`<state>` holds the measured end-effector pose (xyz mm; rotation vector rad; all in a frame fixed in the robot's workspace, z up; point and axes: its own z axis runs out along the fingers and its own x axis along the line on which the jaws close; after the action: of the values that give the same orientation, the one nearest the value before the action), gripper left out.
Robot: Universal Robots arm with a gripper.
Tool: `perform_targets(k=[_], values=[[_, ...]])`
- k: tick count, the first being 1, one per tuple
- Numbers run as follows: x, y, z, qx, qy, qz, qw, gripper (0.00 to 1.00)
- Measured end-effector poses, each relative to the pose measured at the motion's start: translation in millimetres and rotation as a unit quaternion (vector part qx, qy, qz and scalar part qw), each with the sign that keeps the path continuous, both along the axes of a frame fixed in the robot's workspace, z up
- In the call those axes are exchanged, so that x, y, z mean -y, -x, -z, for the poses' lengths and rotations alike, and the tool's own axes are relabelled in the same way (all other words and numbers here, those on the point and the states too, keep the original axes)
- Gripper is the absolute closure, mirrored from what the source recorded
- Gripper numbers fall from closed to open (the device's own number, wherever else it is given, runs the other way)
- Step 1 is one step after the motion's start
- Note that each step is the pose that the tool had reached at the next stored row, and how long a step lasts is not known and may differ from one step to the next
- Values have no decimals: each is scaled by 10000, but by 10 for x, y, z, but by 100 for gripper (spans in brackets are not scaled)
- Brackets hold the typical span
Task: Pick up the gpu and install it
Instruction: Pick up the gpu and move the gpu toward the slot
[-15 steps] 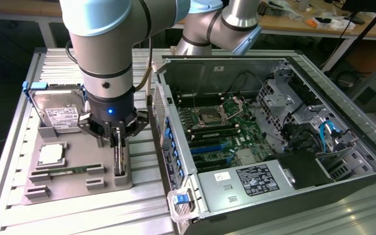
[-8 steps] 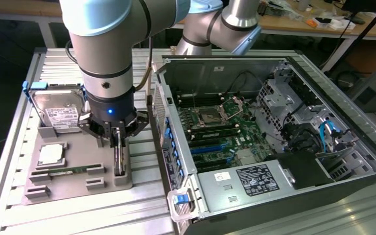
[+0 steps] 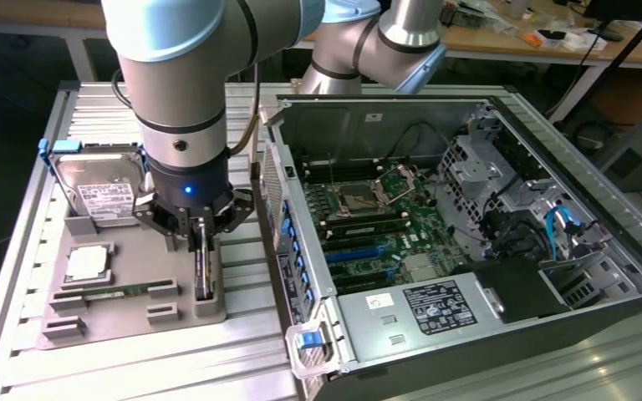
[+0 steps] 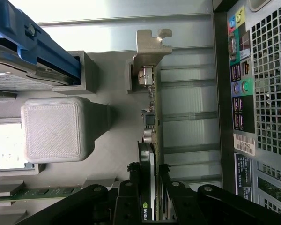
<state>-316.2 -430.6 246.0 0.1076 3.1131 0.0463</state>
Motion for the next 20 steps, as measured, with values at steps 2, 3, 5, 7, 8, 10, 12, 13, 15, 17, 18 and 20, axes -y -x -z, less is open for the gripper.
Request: perform_targets(k=[2,3,5,7,8,10,12,13,15,17,18,20], values=[[0,1,1,0,0,0,10000,73],[0,1,1,0,0,0,10000,73],[0,1,1,0,0,0,10000,73],[0,2,2,0,0,0,10000,73],[0,2,2,0,0,0,10000,73],[0,2,2,0,0,0,10000,73],[0,3,2,0,0,0,10000,73],[0,3,3,0,0,0,10000,73],[0,4,3,0,0,0,10000,73],[0,3,4,0,0,0,10000,73],[0,4,4,1,0,0,10000,73],[0,4,4,1,0,0,10000,73]])
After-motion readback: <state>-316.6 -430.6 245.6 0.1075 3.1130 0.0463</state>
